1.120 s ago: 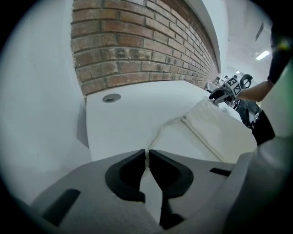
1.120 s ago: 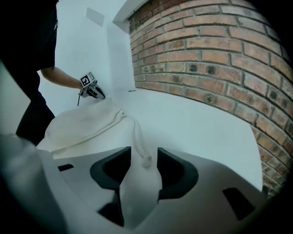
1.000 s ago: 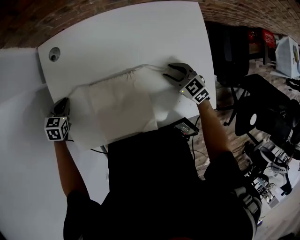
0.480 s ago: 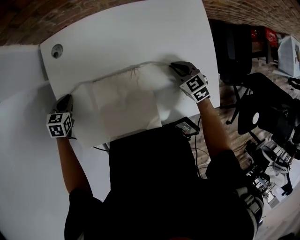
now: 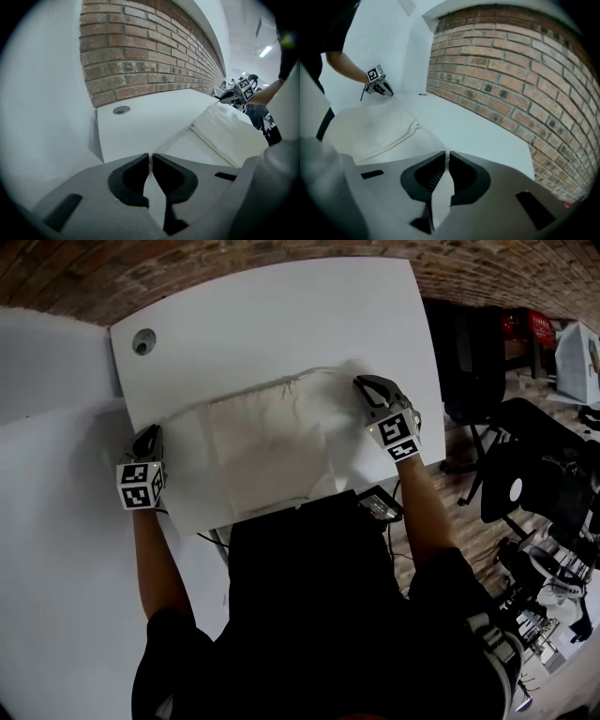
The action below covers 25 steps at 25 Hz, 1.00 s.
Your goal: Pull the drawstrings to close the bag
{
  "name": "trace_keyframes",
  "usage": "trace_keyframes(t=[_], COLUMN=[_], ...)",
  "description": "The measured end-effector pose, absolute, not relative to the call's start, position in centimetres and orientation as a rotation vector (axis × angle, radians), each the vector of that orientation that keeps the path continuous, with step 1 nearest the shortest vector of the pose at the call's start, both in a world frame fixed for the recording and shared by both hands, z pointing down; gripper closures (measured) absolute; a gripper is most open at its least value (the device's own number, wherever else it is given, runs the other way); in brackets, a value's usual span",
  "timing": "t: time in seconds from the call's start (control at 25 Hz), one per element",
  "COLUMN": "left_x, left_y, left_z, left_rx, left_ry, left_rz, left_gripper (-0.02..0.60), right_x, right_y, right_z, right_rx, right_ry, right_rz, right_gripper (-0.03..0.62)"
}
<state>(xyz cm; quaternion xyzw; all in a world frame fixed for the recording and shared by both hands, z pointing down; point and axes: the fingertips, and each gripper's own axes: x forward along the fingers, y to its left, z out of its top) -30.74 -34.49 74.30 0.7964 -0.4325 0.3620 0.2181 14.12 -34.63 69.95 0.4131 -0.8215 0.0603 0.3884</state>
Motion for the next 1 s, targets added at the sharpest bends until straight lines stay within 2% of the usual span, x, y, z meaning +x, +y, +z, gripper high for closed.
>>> trace_keyframes(t=[0.24,0.52,1.0], left_x=[-34.6,-32.8,-30.0], left_y=[-34.3,-34.1,-30.8], left_z=[68.5,58.3,41.2], left_rx=[2.254,2.38,2.566], left_ry=[-1.337,-1.566,-1.919], left_rz=[0.975,0.907,0.882], left_gripper=[0.545,0.545,0.545], right_x=[12.5,15.5,18.4], right_y=[-33.4,-33.5,-32.8], right_z=[62.8,54.3,39.7], right_rx=[1.106,1.251,1.439], right_ry=[-2.068,-2.1,-2.164], right_rz=[-0.087,-0.159,-0.53], right_gripper=[0.56,0.56,0.56])
